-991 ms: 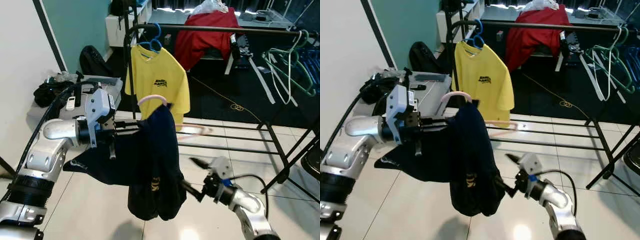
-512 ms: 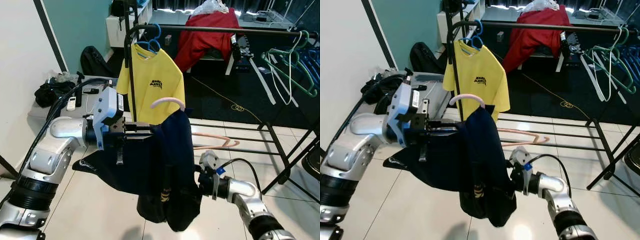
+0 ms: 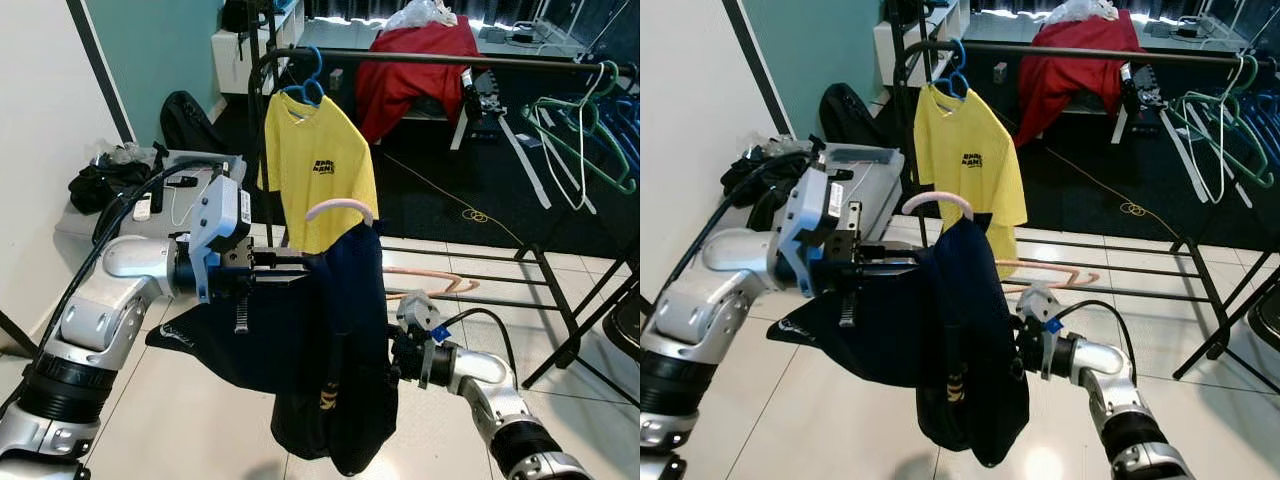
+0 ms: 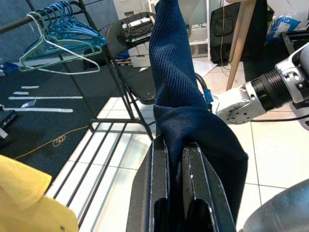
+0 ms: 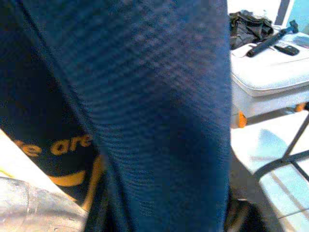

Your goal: Hang hanger

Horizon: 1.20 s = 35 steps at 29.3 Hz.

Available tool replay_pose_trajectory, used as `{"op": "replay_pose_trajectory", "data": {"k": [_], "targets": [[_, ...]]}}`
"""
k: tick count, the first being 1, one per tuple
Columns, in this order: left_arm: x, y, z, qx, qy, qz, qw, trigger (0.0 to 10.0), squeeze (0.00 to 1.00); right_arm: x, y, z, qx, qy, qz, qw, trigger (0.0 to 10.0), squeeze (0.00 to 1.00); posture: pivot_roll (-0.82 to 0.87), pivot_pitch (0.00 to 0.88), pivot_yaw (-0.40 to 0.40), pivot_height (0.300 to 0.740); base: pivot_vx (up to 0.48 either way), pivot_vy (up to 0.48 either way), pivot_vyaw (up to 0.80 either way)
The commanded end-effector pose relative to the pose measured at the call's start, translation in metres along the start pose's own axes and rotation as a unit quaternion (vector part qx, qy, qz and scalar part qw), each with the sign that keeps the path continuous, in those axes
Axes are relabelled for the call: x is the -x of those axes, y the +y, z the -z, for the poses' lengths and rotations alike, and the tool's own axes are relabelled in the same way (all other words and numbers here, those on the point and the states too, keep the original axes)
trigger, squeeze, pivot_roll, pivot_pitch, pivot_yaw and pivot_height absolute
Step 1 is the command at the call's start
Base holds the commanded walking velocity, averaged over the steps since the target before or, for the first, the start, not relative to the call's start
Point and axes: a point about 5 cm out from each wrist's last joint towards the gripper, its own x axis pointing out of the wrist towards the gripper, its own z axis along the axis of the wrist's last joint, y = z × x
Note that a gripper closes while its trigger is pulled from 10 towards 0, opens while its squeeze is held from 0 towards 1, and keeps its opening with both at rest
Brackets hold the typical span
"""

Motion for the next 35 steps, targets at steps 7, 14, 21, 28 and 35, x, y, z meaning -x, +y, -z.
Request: {"op": "replay_pose_trajectory", "data": {"k": [7, 14, 21, 28, 35], "targets": [[0.009, 0.001, 0.001, -0.006, 0.024, -0.010, 1.000, 0.0, 0.00, 0.002, -0.001, -0.001, -0.012, -0.013, -0.008, 1.000, 0.0, 0.00, -0.02, 0.103, 0.003, 0.740, 0.000, 0.000, 0.00], [0.016, 0.002, 0.010, -0.005, 0.060, -0.016, 0.998, 0.0, 0.00, 0.007, -0.002, 0.000, -0.006, -0.007, -0.002, 1.000, 0.0, 0.00, -0.02, 0.103, 0.007, 0.740, 0.000, 0.000, 0.00], [0.034, 0.003, 0.033, -0.030, 0.165, -0.021, 0.986, 0.0, 0.00, 0.025, -0.004, -0.007, 0.033, -0.011, 0.021, 0.999, 0.0, 0.00, -0.04, 0.115, 0.018, 0.740, 0.000, 0.000, 0.00], [0.048, 0.011, 0.047, -0.052, 0.229, -0.050, 0.971, 0.0, 0.00, 0.056, -0.005, -0.011, 0.058, -0.008, 0.066, 0.996, 0.0, 0.00, -0.06, 0.118, 0.017, 0.740, 0.000, 0.000, 0.00], [0.052, 0.017, 0.051, -0.069, 0.251, -0.075, 0.963, 0.0, 0.00, 0.076, -0.013, -0.018, 0.088, -0.009, 0.119, 0.989, 0.0, 0.00, -0.06, 0.119, 0.018, 0.740, 0.000, 0.000, 0.00]]}}
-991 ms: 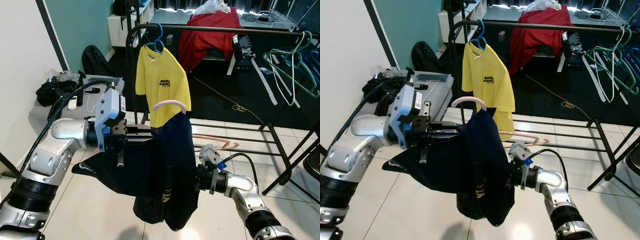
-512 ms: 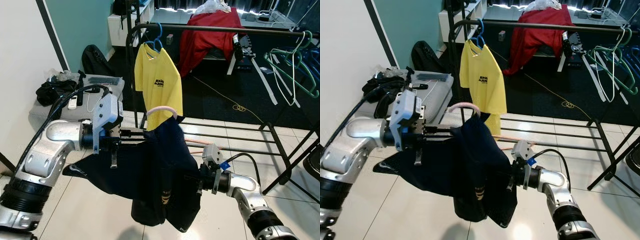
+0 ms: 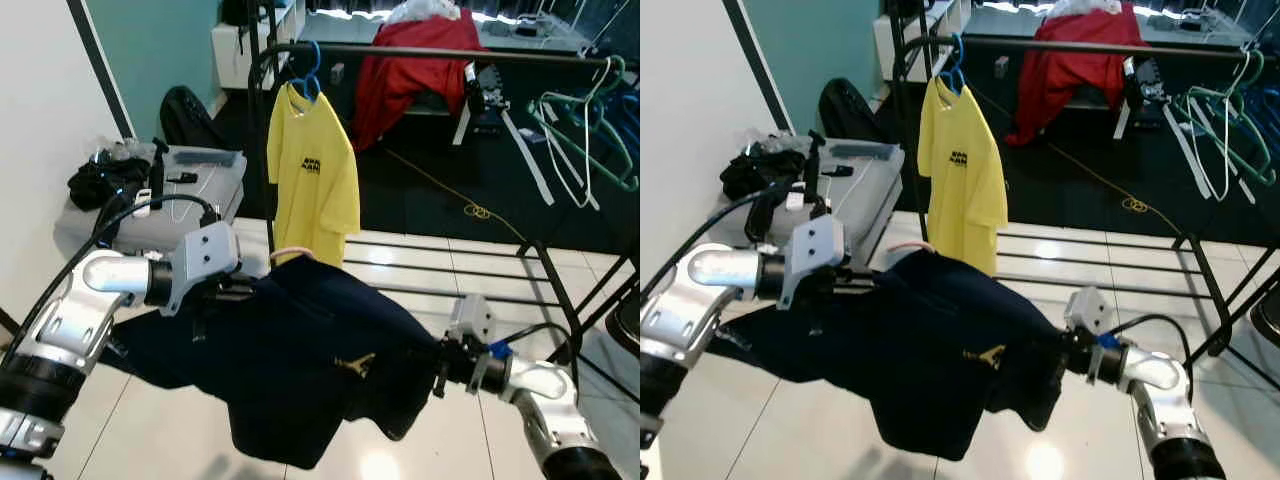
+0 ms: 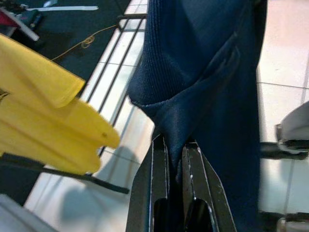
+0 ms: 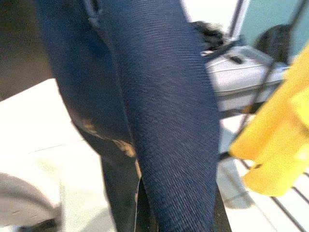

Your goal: Hang hanger

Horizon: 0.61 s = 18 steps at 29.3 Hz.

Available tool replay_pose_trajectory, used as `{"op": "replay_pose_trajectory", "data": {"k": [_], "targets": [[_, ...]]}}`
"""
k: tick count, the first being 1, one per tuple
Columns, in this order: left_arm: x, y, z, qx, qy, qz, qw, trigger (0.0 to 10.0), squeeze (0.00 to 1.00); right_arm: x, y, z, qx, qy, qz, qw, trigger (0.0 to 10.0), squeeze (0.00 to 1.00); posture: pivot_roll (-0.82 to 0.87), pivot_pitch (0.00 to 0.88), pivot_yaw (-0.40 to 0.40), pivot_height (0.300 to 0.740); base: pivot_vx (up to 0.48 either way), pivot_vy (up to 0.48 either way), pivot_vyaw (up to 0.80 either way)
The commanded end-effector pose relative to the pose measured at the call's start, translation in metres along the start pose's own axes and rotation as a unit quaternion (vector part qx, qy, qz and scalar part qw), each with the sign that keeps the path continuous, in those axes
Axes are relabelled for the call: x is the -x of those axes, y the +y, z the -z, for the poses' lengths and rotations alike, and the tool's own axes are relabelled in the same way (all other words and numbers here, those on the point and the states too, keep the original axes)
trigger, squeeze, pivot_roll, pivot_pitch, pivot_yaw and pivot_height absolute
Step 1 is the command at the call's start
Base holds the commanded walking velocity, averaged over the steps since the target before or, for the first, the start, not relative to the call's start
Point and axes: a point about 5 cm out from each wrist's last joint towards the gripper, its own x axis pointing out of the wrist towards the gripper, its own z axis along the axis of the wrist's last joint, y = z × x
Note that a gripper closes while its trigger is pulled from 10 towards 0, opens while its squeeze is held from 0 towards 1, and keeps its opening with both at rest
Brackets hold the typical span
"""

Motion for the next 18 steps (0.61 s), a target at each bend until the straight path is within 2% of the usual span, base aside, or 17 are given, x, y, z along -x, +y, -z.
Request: {"op": "replay_pose_trajectory", "data": {"k": [1, 4, 6, 13, 15, 17, 18], "targets": [[0.009, 0.007, 0.003, -0.013, 0.025, -0.017, 0.999, 0.0, 0.00, 0.011, -0.005, -0.001, 0.006, -0.001, 0.025, 1.000, 0.0, 0.00, -0.06, 0.119, 0.018, 0.740, 0.000, 0.000, 0.00], [0.011, 0.010, 0.007, -0.011, 0.038, -0.035, 0.999, 0.0, 0.00, 0.039, -0.025, 0.003, 0.038, 0.059, 0.081, 0.994, 0.0, 0.00, -0.06, 0.121, 0.014, 0.740, 0.000, 0.000, 0.00], [0.012, 0.010, 0.008, -0.009, 0.033, -0.031, 0.999, 0.0, 0.00, 0.048, -0.033, 0.003, 0.057, 0.087, 0.091, 0.990, 0.0, 0.00, -0.06, 0.120, 0.017, 0.740, 0.000, 0.000, 0.00], [0.010, 0.005, -0.003, 0.009, -0.029, 0.001, 1.000, 0.0, 0.00, 0.055, -0.045, -0.004, 0.096, 0.133, 0.094, 0.982, 0.0, 0.00, -0.06, 0.116, 0.008, 0.740, 0.000, 0.000, 0.00], [0.010, 0.005, -0.003, 0.009, -0.029, 0.001, 1.000, 0.0, 0.00, 0.055, -0.045, -0.004, 0.096, 0.133, 0.094, 0.982, 0.0, 0.00, -0.06, 0.116, 0.008, 0.740, 0.000, 0.000, 0.00], [0.005, -0.003, -0.012, 0.028, -0.077, 0.024, 0.996, 0.0, 0.00, 0.048, -0.054, -0.015, 0.122, 0.126, 0.096, 0.980, 0.0, 0.00, -0.06, 0.117, 0.007, 0.740, 0.000, 0.000, 0.00], [0.005, -0.003, -0.012, 0.028, -0.077, 0.024, 0.996, 0.0, 0.00, 0.048, -0.054, -0.015, 0.122, 0.126, 0.096, 0.980, 0.0, 0.00, -0.06, 0.117, 0.007, 0.740, 0.000, 0.000, 0.00]]}}
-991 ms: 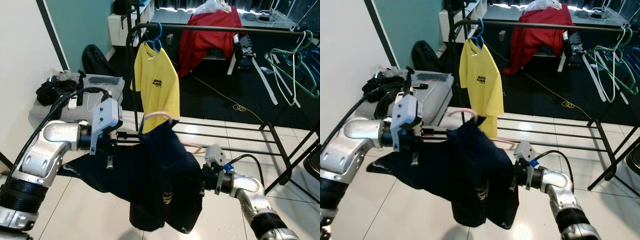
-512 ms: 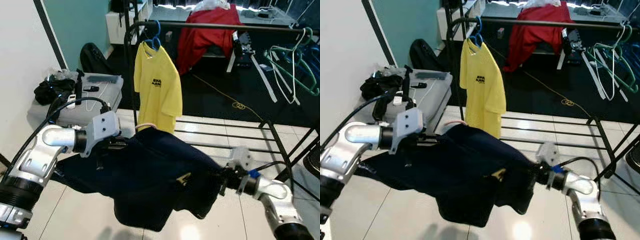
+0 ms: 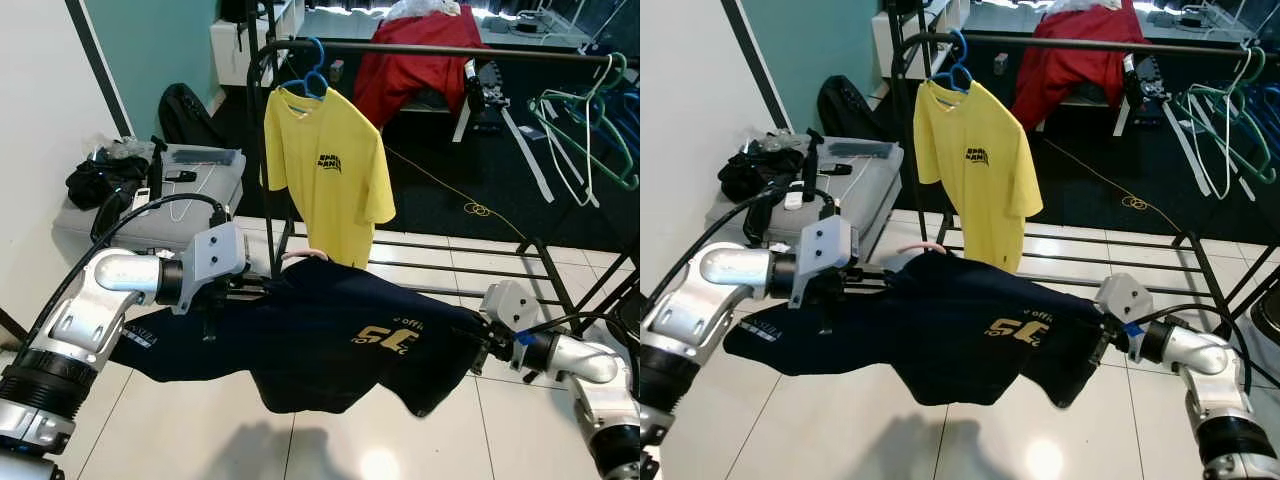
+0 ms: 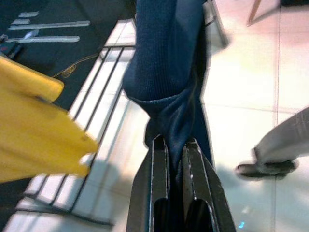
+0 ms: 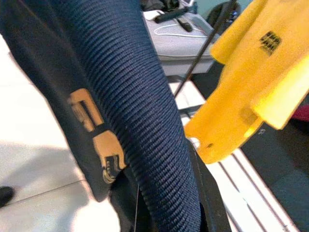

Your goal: Hang hanger

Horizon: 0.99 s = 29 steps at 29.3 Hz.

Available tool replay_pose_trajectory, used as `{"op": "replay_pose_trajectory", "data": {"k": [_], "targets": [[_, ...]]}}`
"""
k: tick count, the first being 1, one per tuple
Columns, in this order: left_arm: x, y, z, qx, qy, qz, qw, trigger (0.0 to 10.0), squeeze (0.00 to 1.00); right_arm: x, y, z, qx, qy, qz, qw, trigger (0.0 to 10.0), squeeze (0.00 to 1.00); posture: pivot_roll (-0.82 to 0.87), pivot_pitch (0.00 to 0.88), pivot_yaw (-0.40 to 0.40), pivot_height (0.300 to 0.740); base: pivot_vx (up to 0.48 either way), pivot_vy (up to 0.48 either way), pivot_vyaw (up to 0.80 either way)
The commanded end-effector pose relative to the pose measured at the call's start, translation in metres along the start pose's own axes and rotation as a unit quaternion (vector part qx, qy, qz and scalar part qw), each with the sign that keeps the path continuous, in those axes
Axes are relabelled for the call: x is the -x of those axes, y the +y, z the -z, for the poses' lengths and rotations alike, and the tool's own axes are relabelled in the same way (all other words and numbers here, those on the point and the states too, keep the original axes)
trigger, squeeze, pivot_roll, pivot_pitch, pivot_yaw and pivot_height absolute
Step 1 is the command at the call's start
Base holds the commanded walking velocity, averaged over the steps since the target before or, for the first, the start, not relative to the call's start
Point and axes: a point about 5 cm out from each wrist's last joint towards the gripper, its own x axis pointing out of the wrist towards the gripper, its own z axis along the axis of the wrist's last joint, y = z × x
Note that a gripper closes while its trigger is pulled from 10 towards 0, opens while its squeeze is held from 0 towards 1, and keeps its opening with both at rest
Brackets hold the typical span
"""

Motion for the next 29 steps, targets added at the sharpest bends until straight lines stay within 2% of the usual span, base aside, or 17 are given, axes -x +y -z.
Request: {"op": "replay_pose_trajectory", "data": {"k": [1, 2, 4, 6, 8, 9, 11, 14, 16, 20, 22, 24, 29], "targets": [[0.010, 0.002, -0.005, 0.016, -0.020, -0.012, 1.000, 0.0, 0.00, 0.011, -0.010, 0.005, 0.000, 0.025, 0.031, 0.999, 0.0, 0.00, -0.06, 0.117, 0.007, 0.740, 0.000, 0.000, 0.00], [0.010, 0.002, -0.005, 0.016, -0.020, -0.012, 1.000, 0.0, 0.00, 0.011, -0.010, 0.005, 0.000, 0.025, 0.031, 0.999, 0.0, 0.00, -0.06, 0.117, 0.007, 0.740, 0.000, 0.000, 0.00], [-0.001, -0.011, -0.012, 0.034, -0.045, 0.028, 0.998, 0.0, 0.00, 0.000, -0.014, -0.005, 0.020, 0.009, 0.025, 0.999, 0.0, 0.00, -0.06, 0.109, 0.004, 0.740, 0.000, 0.000, 0.00], [-0.001, -0.011, -0.012, 0.034, -0.045, 0.028, 0.998, 0.0, 0.00, 0.000, -0.014, -0.005, 0.020, 0.009, 0.025, 0.999, 0.0, 0.00, -0.06, 0.109, 0.004, 0.740, 0.000, 0.000, 0.00], [-0.013, -0.024, -0.014, 0.040, -0.049, 0.064, 0.996, 0.0, 0.00, -0.011, -0.020, -0.016, 0.038, -0.012, 0.020, 0.999, 0.0, 0.00, -0.06, 0.107, 0.003, 0.740, 0.000, 0.000, 0.00], [-0.013, -0.024, -0.014, 0.040, -0.049, 0.064, 0.996, 0.0, 0.00, -0.011, -0.020, -0.016, 0.038, -0.012, 0.020, 0.999, 0.0, 0.00, -0.06, 0.107, 0.003, 0.740, 0.000, 0.000, 0.00], [-0.022, -0.029, -0.010, 0.026, -0.035, 0.064, 0.997, 0.0, 0.00, -0.022, -0.023, -0.031, 0.040, -0.050, 0.012, 0.998, 0.0, 0.00, -0.06, 0.098, 0.001, 0.740, 0.000, 0.000, 0.00], [-0.025, -0.029, -0.008, 0.021, -0.032, 0.061, 0.997, 0.0, 0.00, -0.026, -0.023, -0.036, 0.038, -0.065, 0.006, 0.997, 0.0, 0.00, -0.06, 0.098, 0.001, 0.740, 0.000, 0.000, 0.00], [-0.030, -0.030, -0.004, 0.015, -0.023, 0.056, 0.998, 0.0, 0.00, -0.038, -0.017, -0.051, 0.037, -0.106, -0.022, 0.993, 0.0, 0.00, -0.07, 0.097, 0.004, 0.740, 0.000, 0.000, 0.00], [-0.032, -0.030, -0.004, 0.014, -0.020, 0.052, 0.998, 0.0, 0.00, -0.043, -0.014, -0.056, 0.037, -0.119, -0.032, 0.992, 0.0, 0.00, -0.07, 0.097, 0.004, 0.740, 0.000, 0.000, 0.00], [-0.035, -0.026, 0.002, -0.005, 0.014, 0.022, 1.000, 0.0, 0.00, -0.056, 0.000, -0.071, 0.033, -0.153, -0.080, 0.985, 0.0, 0.00, -0.06, 0.093, 0.003, 0.740, 0.000, 0.000, 0.00], [-0.032, -0.023, 0.009, -0.021, 0.051, 0.004, 0.998, 0.0, 0.00, -0.060, 0.011, -0.075, 0.036, -0.158, -0.120, 0.979, 0.0, 0.00, -0.06, 0.093, 0.002, 0.740, 0.000, 0.000, 0.00], [-0.030, -0.022, 0.011, -0.024, 0.062, 0.001, 0.998, 0.0, 0.00, -0.060, 0.013, -0.075, 0.039, -0.154, -0.130, 0.979, 0.0, 0.00, -0.06, 0.093, 0.002, 0.740, 0.000, 0.000, 0.00]]}}
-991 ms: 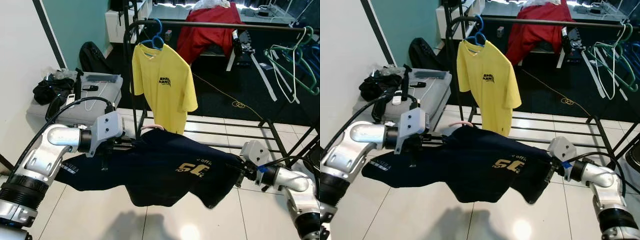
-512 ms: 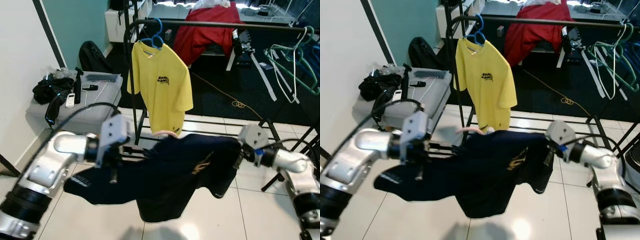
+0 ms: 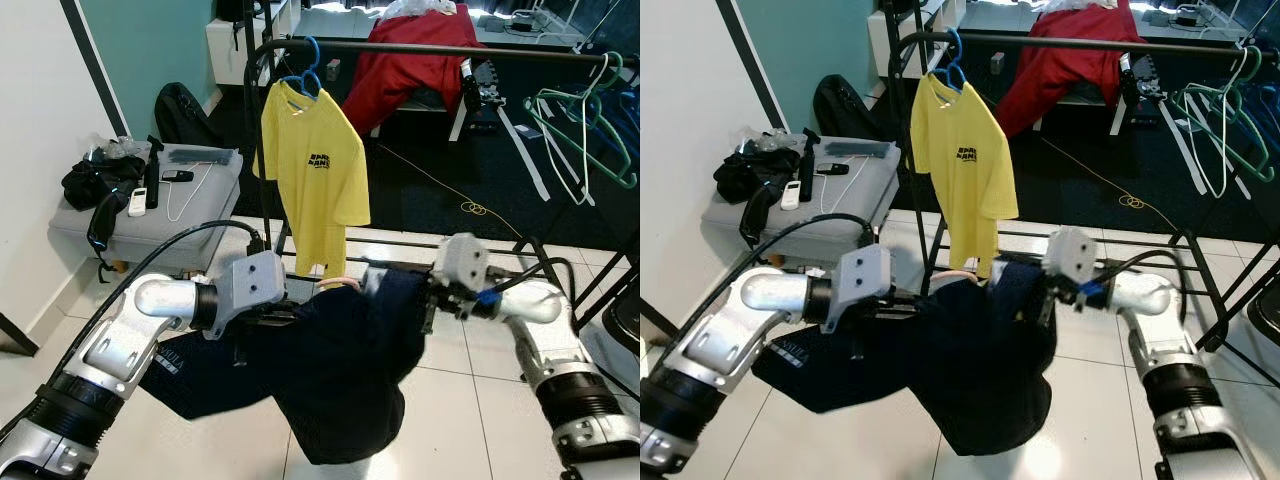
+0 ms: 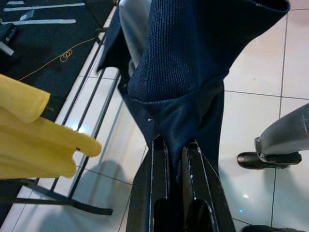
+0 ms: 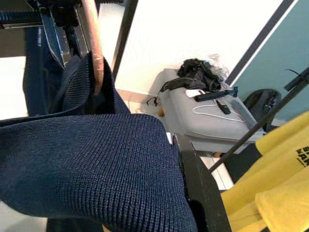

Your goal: Hang hanger

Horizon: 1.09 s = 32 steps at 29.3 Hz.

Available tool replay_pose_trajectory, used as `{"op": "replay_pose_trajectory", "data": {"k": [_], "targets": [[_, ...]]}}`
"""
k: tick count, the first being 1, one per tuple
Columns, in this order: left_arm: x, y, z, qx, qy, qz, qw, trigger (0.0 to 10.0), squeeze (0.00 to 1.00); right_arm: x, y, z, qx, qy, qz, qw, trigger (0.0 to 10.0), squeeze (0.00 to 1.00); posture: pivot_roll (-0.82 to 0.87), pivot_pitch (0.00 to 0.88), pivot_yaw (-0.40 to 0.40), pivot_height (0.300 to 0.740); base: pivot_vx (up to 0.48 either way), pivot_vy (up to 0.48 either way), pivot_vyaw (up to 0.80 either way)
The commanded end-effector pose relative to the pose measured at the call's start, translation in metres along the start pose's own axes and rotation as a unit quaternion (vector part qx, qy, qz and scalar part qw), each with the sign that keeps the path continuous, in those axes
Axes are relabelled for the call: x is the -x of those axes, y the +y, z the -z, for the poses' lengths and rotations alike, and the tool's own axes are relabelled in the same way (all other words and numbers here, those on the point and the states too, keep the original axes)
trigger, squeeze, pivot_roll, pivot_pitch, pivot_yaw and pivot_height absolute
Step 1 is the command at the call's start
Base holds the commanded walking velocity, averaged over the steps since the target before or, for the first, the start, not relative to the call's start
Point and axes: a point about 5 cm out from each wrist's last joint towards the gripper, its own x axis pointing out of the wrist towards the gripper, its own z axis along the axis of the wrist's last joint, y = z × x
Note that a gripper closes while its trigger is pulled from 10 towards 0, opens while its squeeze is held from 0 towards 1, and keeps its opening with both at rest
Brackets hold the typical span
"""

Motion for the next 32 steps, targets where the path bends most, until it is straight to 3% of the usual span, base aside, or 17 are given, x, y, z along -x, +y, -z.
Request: {"op": "replay_pose_trajectory", "data": {"k": [1, 2, 4, 7, 8, 15, 17, 20, 22, 24, 26, 27, 29, 32], "targets": [[0.008, 0.006, 0.006, -0.016, 0.029, -0.025, 0.999, 0.0, 0.00, 0.003, 0.001, -0.001, -0.005, -0.003, -0.007, 1.000, 0.0, 0.00, -0.06, 0.101, 0.002, 0.740, 0.000, 0.000, 0.00], [0.008, 0.006, 0.006, -0.016, 0.029, -0.025, 0.999, 0.0, 0.00, 0.003, 0.001, -0.001, -0.005, -0.003, -0.007, 1.000, 0.0, 0.00, -0.06, 0.101, 0.002, 0.740, 0.000, 0.000, 0.00], [0.017, 0.020, 0.010, -0.013, 0.042, -0.092, 0.995, 0.0, 0.00, 0.002, 0.002, -0.007, -0.016, -0.013, -0.017, 1.000, 0.0, 0.00, -0.06, 0.107, 0.002, 0.740, 0.000, 0.000, 0.00], [0.015, 0.023, 0.009, -0.002, 0.031, -0.111, 0.993, 0.0, 0.00, -0.002, 0.003, -0.011, -0.022, -0.024, -0.019, 0.999, 0.0, 0.00, -0.06, 0.112, 0.000, 0.740, 0.000, 0.000, 0.00], [0.001, 0.017, 0.004, 0.028, 0.002, -0.119, 0.992, 0.0, 0.00, -0.017, 0.008, -0.019, -0.040, -0.056, -0.017, 0.997, 0.0, 0.00, -0.06, 0.115, -0.002, 0.740, 0.000, 0.000, 0.00], [-0.017, 0.006, 0.002, 0.043, -0.012, -0.118, 0.992, 0.0, 0.00, -0.032, 0.018, -0.025, -0.052, -0.082, -0.024, 0.995, 0.0, 0.00, -0.06, 0.118, -0.005, 0.740, 0.000, 0.000, 0.00], [-0.021, -0.006, -0.004, 0.063, -0.046, -0.073, 0.994, 0.0, 0.00, -0.037, 0.020, -0.026, -0.050, -0.086, -0.026, 0.995, 0.0, 0.00, -0.06, 0.119, -0.005, 0.740, 0.000, 0.000, 0.00], [-0.021, -0.011, -0.006, 0.067, -0.056, -0.052, 0.995, 0.0, 0.00, -0.037, 0.020, -0.026, -0.049, -0.086, -0.026, 0.995, 0.0, 0.00, -0.06, 0.119, -0.005, 0.740, 0.000, 0.000, 0.00], [-0.017, -0.010, -0.002, 0.063, -0.047, -0.055, 0.995, 0.0, 0.00, -0.035, 0.019, -0.026, -0.050, -0.085, -0.025, 0.995, 0.0, 0.00, -0.06, 0.121, -0.004, 0.740, 0.000, 0.000, 0.00], [-0.004, 0.004, 0.006, 0.054, -0.030, -0.100, 0.993, 0.0, 0.00, -0.030, 0.021, -0.024, -0.059, -0.075, -0.038, 0.995, 0.0, 0.00, -0.06, 0.120, -0.003, 0.740, 0.000, 0.000, 0.00], [-0.004, 0.004, 0.006, 0.054, -0.030, -0.100, 0.993, 0.0, 0.00, -0.030, 0.021, -0.024, -0.059, -0.075, -0.038, 0.995, 0.0, 0.00, -0.06, 0.120, -0.003, 0.740, 0.000, 0.000, 0.00], [0.003, 0.011, 0.008, 0.054, -0.031, -0.125, 0.990, 0.0, 0.00, -0.026, 0.023, -0.022, -0.064, -0.064, -0.042, 0.995, 0.0, 0.00, -0.06, 0.120, -0.003, 0.740, 0.000, 0.000, 0.00], [0.017, 0.014, 0.001, 0.055, -0.070, -0.117, 0.989, 0.0, 0.00, -0.013, 0.018, -0.013, -0.069, -0.041, -0.010, 0.997, 0.0, 0.00, -0.06, 0.120, 0.002, 0.740, 0.000, 0.000, 0.00], [0.021, 0.010, -0.003, 0.066, -0.091, -0.099, 0.989, 0.0, 0.00, -0.006, 0.014, -0.011, -0.071, -0.034, 0.010, 0.997, 0.0, 0.00, -0.06, 0.119, 0.004, 0.740, 0.000, 0.000, 0.00]]}}
